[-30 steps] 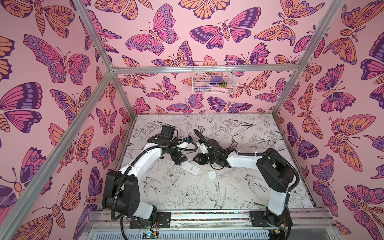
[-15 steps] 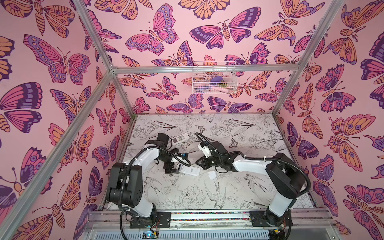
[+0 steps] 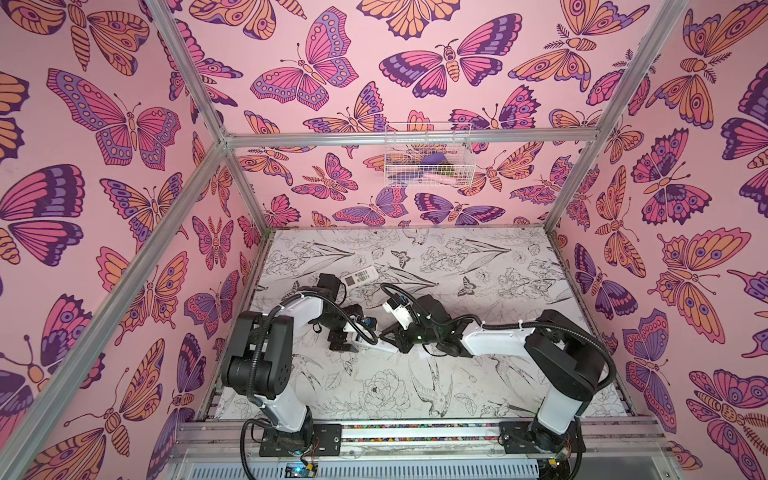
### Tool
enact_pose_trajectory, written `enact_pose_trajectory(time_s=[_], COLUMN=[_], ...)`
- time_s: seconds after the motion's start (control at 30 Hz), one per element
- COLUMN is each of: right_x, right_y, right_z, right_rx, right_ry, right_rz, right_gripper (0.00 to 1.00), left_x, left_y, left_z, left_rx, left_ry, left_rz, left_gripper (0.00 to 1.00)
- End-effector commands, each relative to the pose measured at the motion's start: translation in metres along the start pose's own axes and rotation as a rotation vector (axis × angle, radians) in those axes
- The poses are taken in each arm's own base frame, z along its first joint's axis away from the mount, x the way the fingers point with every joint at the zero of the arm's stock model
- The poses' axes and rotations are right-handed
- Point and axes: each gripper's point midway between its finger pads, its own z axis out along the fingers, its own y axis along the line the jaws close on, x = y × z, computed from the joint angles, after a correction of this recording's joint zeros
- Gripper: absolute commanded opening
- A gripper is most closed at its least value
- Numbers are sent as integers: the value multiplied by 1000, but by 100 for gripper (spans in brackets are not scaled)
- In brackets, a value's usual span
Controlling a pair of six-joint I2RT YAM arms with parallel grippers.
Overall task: Unload the batteries from the remote control
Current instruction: 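Insert the screwdriver tip beside the remaining battery while the left gripper hovers above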
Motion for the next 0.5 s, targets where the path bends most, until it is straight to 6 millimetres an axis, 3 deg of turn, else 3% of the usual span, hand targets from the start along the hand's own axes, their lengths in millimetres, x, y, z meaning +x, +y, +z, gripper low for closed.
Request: enact_pose_trajectory(time_s=[0.0,0.17,0.3,0.47], right_x=[-20,-21,-20,-17], right_y=[6,-2,-11,-14], right_z=[10,19,24,17], right_rx=[-21,17,63,96], right_ry=[-54,-58,-33,-23], right_rz=[-29,11,87,232], right_gripper=[0,0,0,0], left_x=[4,1,3,6], left_y=[-4,-3,-3,-7], left_z=[7,7,7,6], left_rx=[28,25,28,29], left_ry=[-23,-42,-30,-13], left_rz=[35,53,58,41], left_gripper=[92,86,76,68])
